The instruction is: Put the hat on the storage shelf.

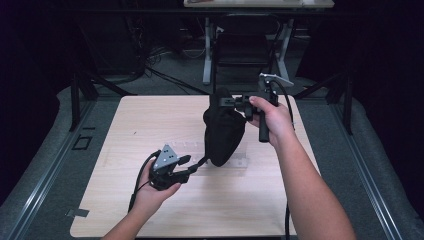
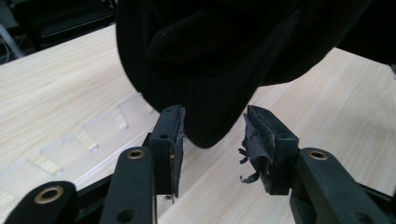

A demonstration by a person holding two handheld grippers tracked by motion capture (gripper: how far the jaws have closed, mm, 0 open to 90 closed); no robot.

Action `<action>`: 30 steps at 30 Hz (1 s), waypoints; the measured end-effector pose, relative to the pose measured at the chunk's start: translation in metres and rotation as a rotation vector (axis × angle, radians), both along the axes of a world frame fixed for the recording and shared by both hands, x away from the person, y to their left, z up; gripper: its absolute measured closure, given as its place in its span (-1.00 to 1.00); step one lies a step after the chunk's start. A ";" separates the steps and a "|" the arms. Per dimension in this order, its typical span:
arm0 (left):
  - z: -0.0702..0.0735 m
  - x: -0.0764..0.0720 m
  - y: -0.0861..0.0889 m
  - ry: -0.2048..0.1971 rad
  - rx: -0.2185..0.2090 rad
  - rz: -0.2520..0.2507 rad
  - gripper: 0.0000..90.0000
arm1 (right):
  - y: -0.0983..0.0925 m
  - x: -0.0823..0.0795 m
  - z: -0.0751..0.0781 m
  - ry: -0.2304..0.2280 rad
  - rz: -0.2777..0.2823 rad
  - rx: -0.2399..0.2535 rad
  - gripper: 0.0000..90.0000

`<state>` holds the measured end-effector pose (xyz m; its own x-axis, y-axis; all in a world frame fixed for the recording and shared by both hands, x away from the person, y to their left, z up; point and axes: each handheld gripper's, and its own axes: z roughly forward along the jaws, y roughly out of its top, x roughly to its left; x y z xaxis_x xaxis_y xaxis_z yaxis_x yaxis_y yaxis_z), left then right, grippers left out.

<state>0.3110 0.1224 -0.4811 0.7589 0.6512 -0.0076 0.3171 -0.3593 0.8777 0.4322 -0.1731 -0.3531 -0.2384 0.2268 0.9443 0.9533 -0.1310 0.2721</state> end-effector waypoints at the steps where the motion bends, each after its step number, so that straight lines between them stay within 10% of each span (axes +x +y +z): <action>1: 0.001 0.000 -0.002 -0.002 0.007 -0.004 0.30 | 0.000 0.000 0.001 0.001 -0.001 -0.005 0.94; 30: 0.002 0.002 -0.017 -0.084 0.109 -0.021 0.88 | -0.001 -0.007 0.018 -0.048 -0.003 -0.021 0.77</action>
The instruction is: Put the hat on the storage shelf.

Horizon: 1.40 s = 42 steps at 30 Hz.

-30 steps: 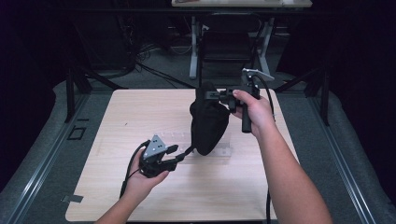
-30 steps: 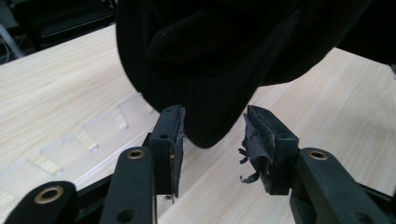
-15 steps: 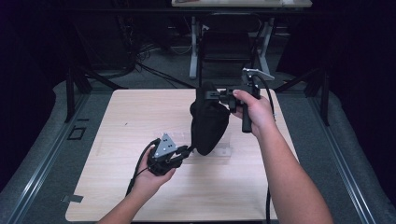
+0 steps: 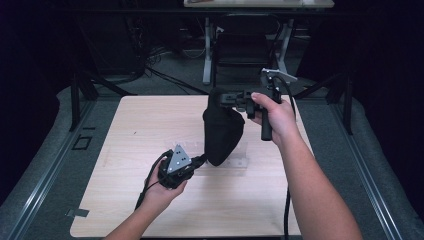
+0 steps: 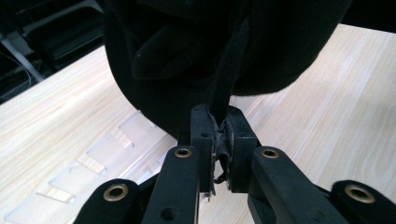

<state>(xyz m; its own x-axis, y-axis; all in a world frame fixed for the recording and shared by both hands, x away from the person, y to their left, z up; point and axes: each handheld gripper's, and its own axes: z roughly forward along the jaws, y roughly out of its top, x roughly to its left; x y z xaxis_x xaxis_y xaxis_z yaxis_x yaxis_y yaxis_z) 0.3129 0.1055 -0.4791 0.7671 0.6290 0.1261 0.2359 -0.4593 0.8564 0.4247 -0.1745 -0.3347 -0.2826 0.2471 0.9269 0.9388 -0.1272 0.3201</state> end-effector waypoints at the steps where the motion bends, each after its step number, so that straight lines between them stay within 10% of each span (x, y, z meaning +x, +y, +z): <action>1: -0.001 0.001 0.004 0.009 -0.004 0.008 0.89 | -0.001 -0.002 0.002 -0.012 0.006 -0.011 0.76; 16: -0.033 0.007 0.026 0.080 0.063 0.035 0.88 | -0.013 -0.011 -0.004 -0.023 0.013 -0.084 0.73; 19: -0.041 0.009 0.038 0.124 -0.019 0.060 0.87 | -0.019 -0.015 -0.003 -0.031 0.009 -0.087 0.72; 36: -0.041 0.008 0.038 0.139 -0.027 0.077 0.80 | -0.039 -0.023 0.000 -0.038 -0.034 -0.104 0.70; 42: -0.038 0.003 0.047 0.140 -0.016 0.104 0.42 | -0.043 -0.026 0.003 -0.048 -0.039 -0.121 0.69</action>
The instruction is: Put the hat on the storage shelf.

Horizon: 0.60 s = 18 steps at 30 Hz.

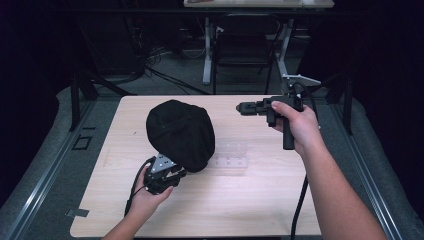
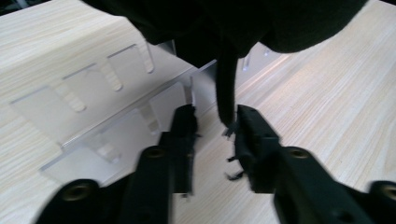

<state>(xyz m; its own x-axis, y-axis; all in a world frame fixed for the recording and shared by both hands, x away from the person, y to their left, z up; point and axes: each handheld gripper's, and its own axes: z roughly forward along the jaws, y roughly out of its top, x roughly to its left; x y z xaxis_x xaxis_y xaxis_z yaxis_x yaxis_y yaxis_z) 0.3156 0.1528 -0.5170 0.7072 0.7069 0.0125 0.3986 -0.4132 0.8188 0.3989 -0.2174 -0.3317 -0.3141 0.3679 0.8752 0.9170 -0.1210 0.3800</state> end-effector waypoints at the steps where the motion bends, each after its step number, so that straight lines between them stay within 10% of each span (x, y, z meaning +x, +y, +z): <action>1: 0.000 -0.001 0.003 -0.008 0.004 0.005 0.42 | -0.001 -0.001 0.001 -0.002 -0.001 -0.005 0.69; 18: -0.007 -0.016 0.073 0.042 -0.123 0.175 0.00 | -0.015 -0.030 0.000 -0.156 -0.095 -0.373 0.51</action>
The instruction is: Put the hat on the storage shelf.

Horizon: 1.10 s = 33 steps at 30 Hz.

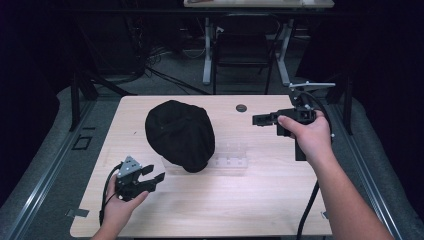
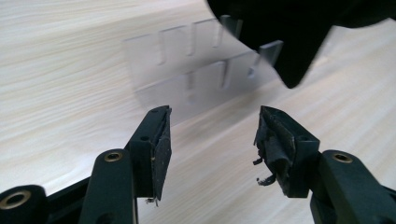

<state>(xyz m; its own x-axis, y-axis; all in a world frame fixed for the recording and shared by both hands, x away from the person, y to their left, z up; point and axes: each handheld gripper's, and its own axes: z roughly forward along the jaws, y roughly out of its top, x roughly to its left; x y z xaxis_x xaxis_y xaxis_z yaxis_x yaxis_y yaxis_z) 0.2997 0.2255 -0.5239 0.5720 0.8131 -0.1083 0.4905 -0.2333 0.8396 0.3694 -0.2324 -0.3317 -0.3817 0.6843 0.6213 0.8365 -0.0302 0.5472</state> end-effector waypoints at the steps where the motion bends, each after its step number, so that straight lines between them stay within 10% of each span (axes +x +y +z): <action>1: -0.003 0.000 0.004 0.003 -0.014 0.014 -0.01 | -0.001 -0.003 -0.001 -0.011 -0.009 -0.029 0.50; 11: -0.021 0.005 0.018 0.040 -0.006 0.039 -0.07 | -0.011 -0.037 -0.022 -0.114 -0.084 -0.222 0.32; 18: -0.025 0.006 0.017 0.043 0.019 0.037 -0.05 | -0.017 -0.053 -0.037 -0.146 -0.106 -0.269 0.22; 19: -0.025 0.006 0.017 0.045 0.022 0.039 -0.03 | -0.017 -0.059 -0.042 -0.173 -0.127 -0.357 0.21; 33: -0.028 0.006 0.015 0.052 0.038 0.031 0.01 | -0.024 -0.092 -0.099 -0.189 -0.154 -0.365 0.20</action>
<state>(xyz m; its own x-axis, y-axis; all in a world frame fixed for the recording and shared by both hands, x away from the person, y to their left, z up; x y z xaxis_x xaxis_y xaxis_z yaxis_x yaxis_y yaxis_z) 0.3057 0.2408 -0.5520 0.5410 0.8344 -0.1055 0.5404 -0.2487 0.8038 0.2773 -0.2561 -0.4311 -0.3419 0.9039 0.2571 0.7217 0.0773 0.6879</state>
